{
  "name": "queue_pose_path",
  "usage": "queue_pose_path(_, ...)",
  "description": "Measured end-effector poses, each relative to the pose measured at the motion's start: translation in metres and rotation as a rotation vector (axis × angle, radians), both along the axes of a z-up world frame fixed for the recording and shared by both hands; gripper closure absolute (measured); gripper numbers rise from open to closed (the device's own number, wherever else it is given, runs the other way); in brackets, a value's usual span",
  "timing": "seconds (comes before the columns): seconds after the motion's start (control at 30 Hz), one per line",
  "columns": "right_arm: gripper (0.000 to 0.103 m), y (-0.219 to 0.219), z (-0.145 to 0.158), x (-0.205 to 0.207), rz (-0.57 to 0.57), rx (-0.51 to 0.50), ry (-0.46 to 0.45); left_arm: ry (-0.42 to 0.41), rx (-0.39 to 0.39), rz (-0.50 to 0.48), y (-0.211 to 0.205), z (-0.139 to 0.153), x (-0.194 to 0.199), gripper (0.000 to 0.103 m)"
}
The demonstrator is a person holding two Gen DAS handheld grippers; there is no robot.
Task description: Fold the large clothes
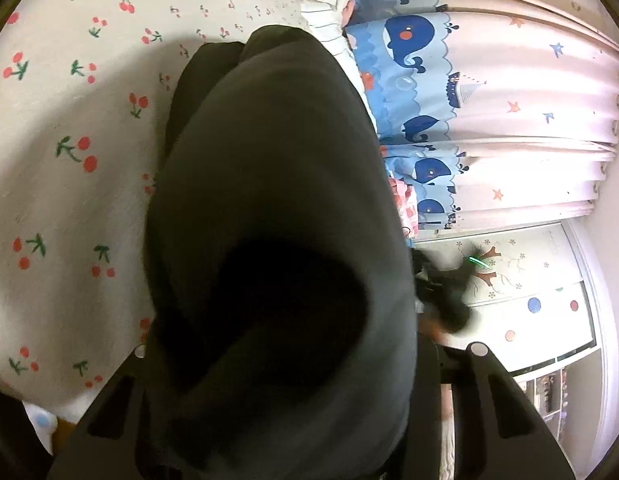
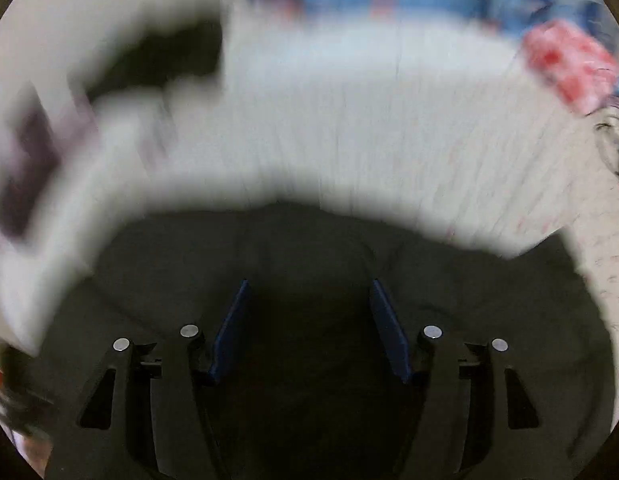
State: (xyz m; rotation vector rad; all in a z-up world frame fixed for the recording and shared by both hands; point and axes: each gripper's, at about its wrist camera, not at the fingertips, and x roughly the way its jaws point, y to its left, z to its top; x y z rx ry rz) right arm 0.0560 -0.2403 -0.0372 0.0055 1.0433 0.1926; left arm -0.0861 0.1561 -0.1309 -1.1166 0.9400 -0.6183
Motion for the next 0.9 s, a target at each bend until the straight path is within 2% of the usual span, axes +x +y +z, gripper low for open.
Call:
queue_pose_path(0.07,0.034,0.008,-0.026,0.013,0.015,-0.025,0.055,-0.024,0.009,-0.010,-0.006,0.010,0.002,0.061)
queue_pose_path(0.1,0.034,0.010,-0.026,0.017,0.017,-0.031,0.076,-0.036,0.034,-0.009,-0.007,0.013,0.001,0.061)
queue_pose_path(0.17,0.034,0.006,-0.013,0.016,0.019,-0.011,0.096,-0.023,0.009,-0.004,-0.003,0.010,0.001,0.061)
queue_pose_path(0.2,0.034,0.005,0.001,0.008,0.018,0.008,0.072,-0.008,-0.008,-0.002,-0.001,0.007,0.000,0.061)
queue_pose_path(0.27,0.034,0.004,0.033,-0.026,0.046,0.001,-0.036,-0.001,-0.012,0.002,0.002,0.005,-0.001,0.060)
queue_pose_path(0.33,0.033,0.001,0.041,-0.056,0.053,-0.017,-0.065,-0.005,-0.005,0.006,0.001,0.006,0.000,0.058)
queue_pose_path(0.4,0.029,0.005,0.011,-0.071,0.075,-0.068,-0.006,0.000,-0.008,0.016,-0.001,0.007,0.000,0.054)
queue_pose_path(0.43,0.027,0.008,-0.002,-0.073,0.097,-0.093,-0.012,0.004,-0.003,0.016,-0.004,0.007,0.001,0.048)
queue_pose_path(0.47,0.026,0.008,-0.010,-0.071,0.106,-0.101,-0.024,-0.001,0.007,0.015,-0.006,0.008,0.000,0.047)
queue_pose_path(0.57,0.027,0.002,0.002,-0.064,0.064,-0.052,0.025,-0.022,0.043,0.026,-0.007,0.013,-0.003,0.047)
queue_pose_path(0.67,0.027,0.005,0.033,-0.102,0.077,-0.077,-0.089,-0.020,0.033,0.035,-0.005,0.013,-0.004,0.047)
queue_pose_path(0.7,0.027,0.005,0.034,-0.114,0.077,-0.093,-0.107,-0.024,0.036,0.037,-0.005,0.014,-0.005,0.047)
queue_pose_path(0.77,0.024,0.007,0.011,-0.124,0.092,-0.117,-0.051,-0.031,0.042,0.040,-0.006,0.016,-0.008,0.047)
queue_pose_path(0.83,0.021,0.009,-0.011,-0.129,0.123,-0.162,-0.069,-0.039,0.048,0.039,-0.007,0.018,-0.013,0.047)
queue_pose_path(0.9,0.022,0.013,-0.008,-0.130,0.109,-0.163,-0.038,-0.053,0.083,0.049,-0.007,0.022,-0.023,0.047)
